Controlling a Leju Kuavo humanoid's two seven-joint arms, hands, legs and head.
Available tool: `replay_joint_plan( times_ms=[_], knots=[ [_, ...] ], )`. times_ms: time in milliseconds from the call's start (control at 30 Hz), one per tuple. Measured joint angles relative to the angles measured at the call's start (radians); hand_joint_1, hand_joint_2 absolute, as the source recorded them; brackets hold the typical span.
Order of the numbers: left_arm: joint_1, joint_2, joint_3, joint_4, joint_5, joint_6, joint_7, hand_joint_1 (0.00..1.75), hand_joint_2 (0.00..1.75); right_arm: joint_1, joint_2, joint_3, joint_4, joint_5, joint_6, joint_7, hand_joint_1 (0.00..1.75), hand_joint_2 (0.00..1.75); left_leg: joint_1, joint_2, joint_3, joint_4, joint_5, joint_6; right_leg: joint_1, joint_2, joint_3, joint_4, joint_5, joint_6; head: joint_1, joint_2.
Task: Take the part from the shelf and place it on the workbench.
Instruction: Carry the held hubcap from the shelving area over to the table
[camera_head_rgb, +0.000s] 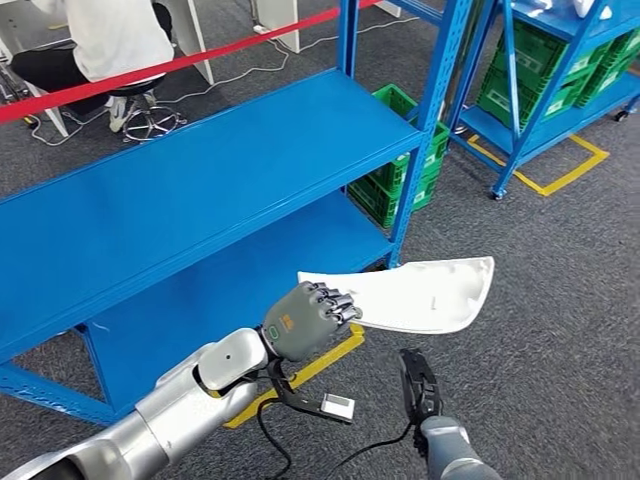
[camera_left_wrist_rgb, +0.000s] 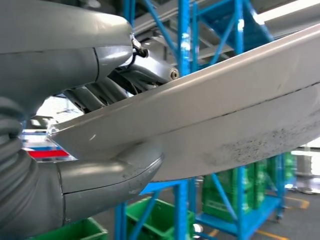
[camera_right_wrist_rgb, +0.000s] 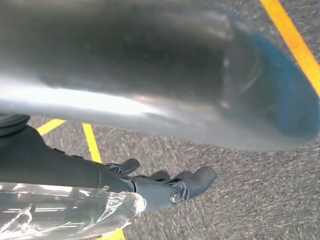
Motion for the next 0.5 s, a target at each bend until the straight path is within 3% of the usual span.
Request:
replay_joint_plan(
  times_ms=[67, 100, 167, 233, 267, 333, 400, 433, 500],
  knots=[
    [-0.011, -0.001, -0.008, 0.006, 0.007, 0.002, -0.008, 1.75, 1.75, -0.007, 0.012, 0.0, 0.0, -0.005, -0.009, 0.0, 0.0, 0.0, 0.006, -0.032, 0.061, -0.103, 0.026, 0.002, -0.002, 0.022, -0.015, 0.009, 0.006, 0.011, 0.0, 0.0],
    [-0.016, -0.002, -0.014, 0.01, 0.01, 0.003, -0.011, 1.75, 1.75, -0.009, 0.017, 0.0, 0.0, -0.008, -0.014, 0.0, 0.0, 0.0, 0.007, -0.043, 0.073, -0.126, 0.025, 0.007, -0.003, 0.033, -0.023, 0.012, 0.01, 0.018, 0.0, 0.0],
    [-0.023, -0.006, -0.021, 0.017, -0.005, 0.015, 0.007, 1.75, 1.75, -0.003, 0.022, 0.003, 0.0, 0.006, -0.024, -0.005, 0.0, 0.0, 0.006, -0.035, 0.073, -0.136, 0.021, 0.022, -0.006, 0.05, -0.034, 0.011, 0.019, 0.032, 0.0, 0.0],
    [-0.017, 0.001, -0.022, 0.018, -0.046, 0.042, 0.052, 1.75, 1.75, 0.038, 0.012, 0.02, 0.0, 0.039, -0.023, -0.046, 0.0, 0.0, 0.007, -0.019, 0.074, -0.139, 0.024, 0.038, -0.004, 0.026, -0.048, 0.031, 0.005, 0.041, 0.005, 0.0],
    [-0.001, 0.015, -0.016, 0.009, -0.067, 0.059, 0.072, 1.75, 1.75, 0.08, -0.003, 0.032, -0.001, 0.051, -0.013, -0.106, 0.0, 0.0, 0.008, -0.011, 0.076, -0.141, 0.024, 0.046, -0.003, 0.005, -0.066, 0.069, -0.017, 0.044, 0.008, 0.0],
    [0.062, 0.065, 0.012, -0.029, -0.095, 0.088, 0.088, 1.75, 1.75, 0.2, -0.052, 0.05, 0.0, 0.058, 0.016, -0.274, 0.0, 0.0, 0.006, 0.003, 0.079, -0.141, 0.021, 0.056, -0.001, -0.033, -0.12, 0.198, -0.081, 0.05, 0.014, 0.0],
    [0.136, 0.113, 0.05, -0.069, -0.117, 0.101, 0.083, 1.75, 1.75, 0.32, -0.099, 0.058, 0.001, 0.06, 0.032, -0.383, 0.0, 0.0, 0.002, 0.016, 0.08, -0.141, 0.017, 0.06, -0.002, -0.043, -0.16, 0.29, -0.113, 0.052, 0.016, 0.0],
    [0.163, 0.127, 0.067, -0.083, -0.125, 0.1, 0.081, 1.75, 1.75, 0.361, -0.117, 0.061, 0.001, 0.062, 0.035, -0.396, 0.0, 0.0, 0.0, 0.024, 0.08, -0.141, 0.016, 0.06, -0.002, -0.045, -0.157, 0.283, -0.103, 0.051, 0.017, 0.0],
    [0.191, 0.14, 0.089, -0.108, -0.135, 0.096, 0.079, 1.75, 1.75, 0.395, -0.14, 0.068, 0.001, 0.064, 0.036, -0.389, 0.0, 0.0, -0.003, 0.046, 0.082, -0.141, 0.013, 0.056, 0.003, -0.064, -0.094, 0.167, -0.049, 0.043, 0.017, 0.0]
  ],
)
